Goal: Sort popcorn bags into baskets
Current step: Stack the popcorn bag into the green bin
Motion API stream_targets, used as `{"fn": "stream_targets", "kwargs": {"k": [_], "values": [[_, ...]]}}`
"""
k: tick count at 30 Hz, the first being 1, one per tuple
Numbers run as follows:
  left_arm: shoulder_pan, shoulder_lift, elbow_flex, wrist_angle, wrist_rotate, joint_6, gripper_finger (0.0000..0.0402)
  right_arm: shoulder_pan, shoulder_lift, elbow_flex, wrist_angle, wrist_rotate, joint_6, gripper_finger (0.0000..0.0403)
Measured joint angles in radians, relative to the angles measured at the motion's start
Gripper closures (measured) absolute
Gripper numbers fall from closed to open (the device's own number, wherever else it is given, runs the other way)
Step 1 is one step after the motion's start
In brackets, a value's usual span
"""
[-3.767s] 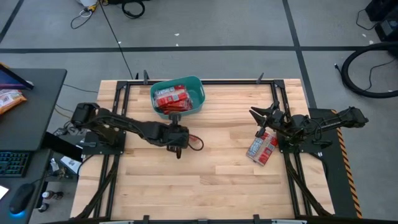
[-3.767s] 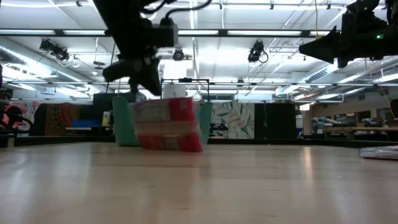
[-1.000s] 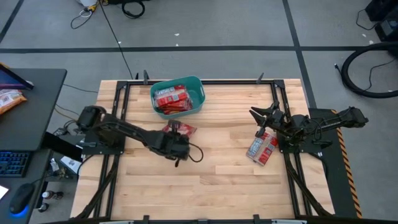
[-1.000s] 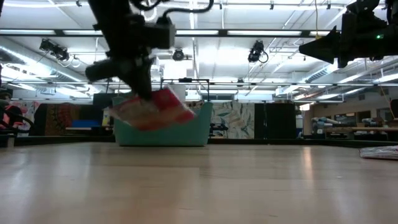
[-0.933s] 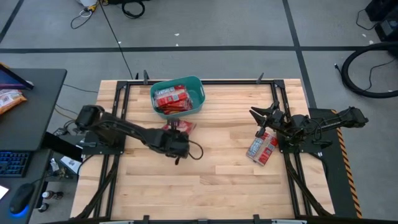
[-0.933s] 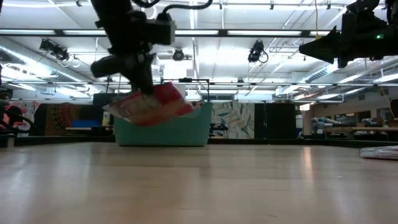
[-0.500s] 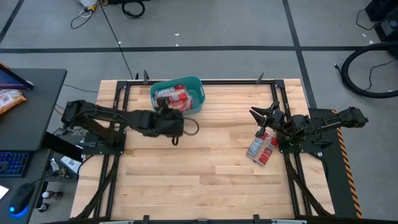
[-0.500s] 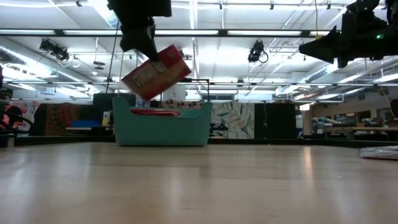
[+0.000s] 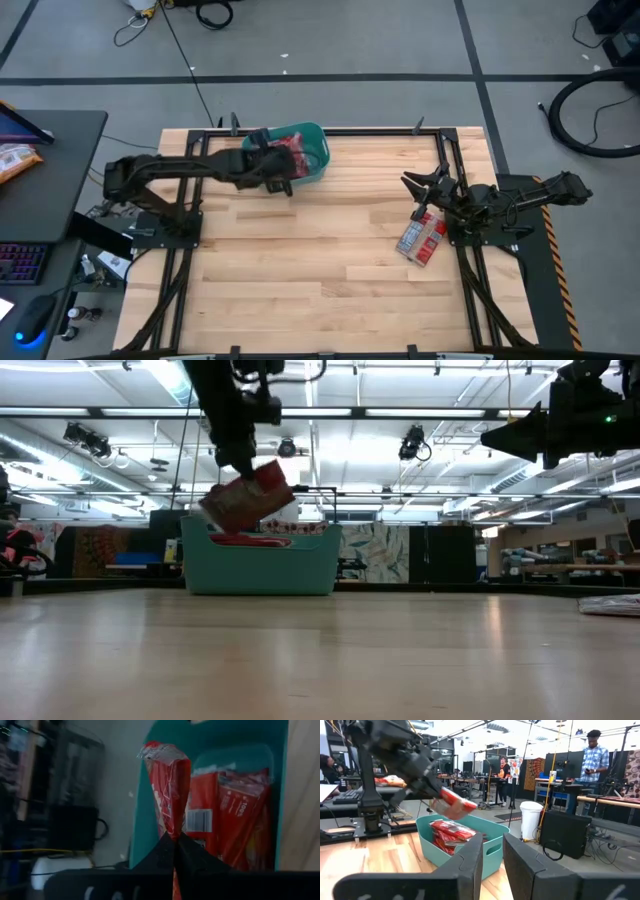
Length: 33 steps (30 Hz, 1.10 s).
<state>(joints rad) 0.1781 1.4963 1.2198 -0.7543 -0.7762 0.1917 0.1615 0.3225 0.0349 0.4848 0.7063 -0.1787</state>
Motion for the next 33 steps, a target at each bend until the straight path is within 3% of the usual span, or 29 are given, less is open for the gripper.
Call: {"fn": "stream_targets", "kwargs": {"k": [4, 14, 26, 33], "values": [[0.086, 0.035, 0.000, 0.008, 0.092, 0.012, 0.0395, 0.000, 0.000, 0.000, 0.000, 0.000, 0.000, 0.0322], [0.178, 0.090, 0.000, 0.011, 0.119, 0.042, 0.0388, 0.000, 0.000, 0.000, 0.001, 0.000, 0.000, 0.0322], [0.152, 0.080, 0.000, 0.025, 0.076, 0.008, 0.0263, 0.000, 0.000, 0.000, 0.000, 0.000, 0.000, 0.0322], [0.105, 0.038, 0.001, 0.061, 0.096, 0.025, 0.0245, 0.000, 0.000, 0.000, 0.000, 0.000, 0.000, 0.0322]]}}
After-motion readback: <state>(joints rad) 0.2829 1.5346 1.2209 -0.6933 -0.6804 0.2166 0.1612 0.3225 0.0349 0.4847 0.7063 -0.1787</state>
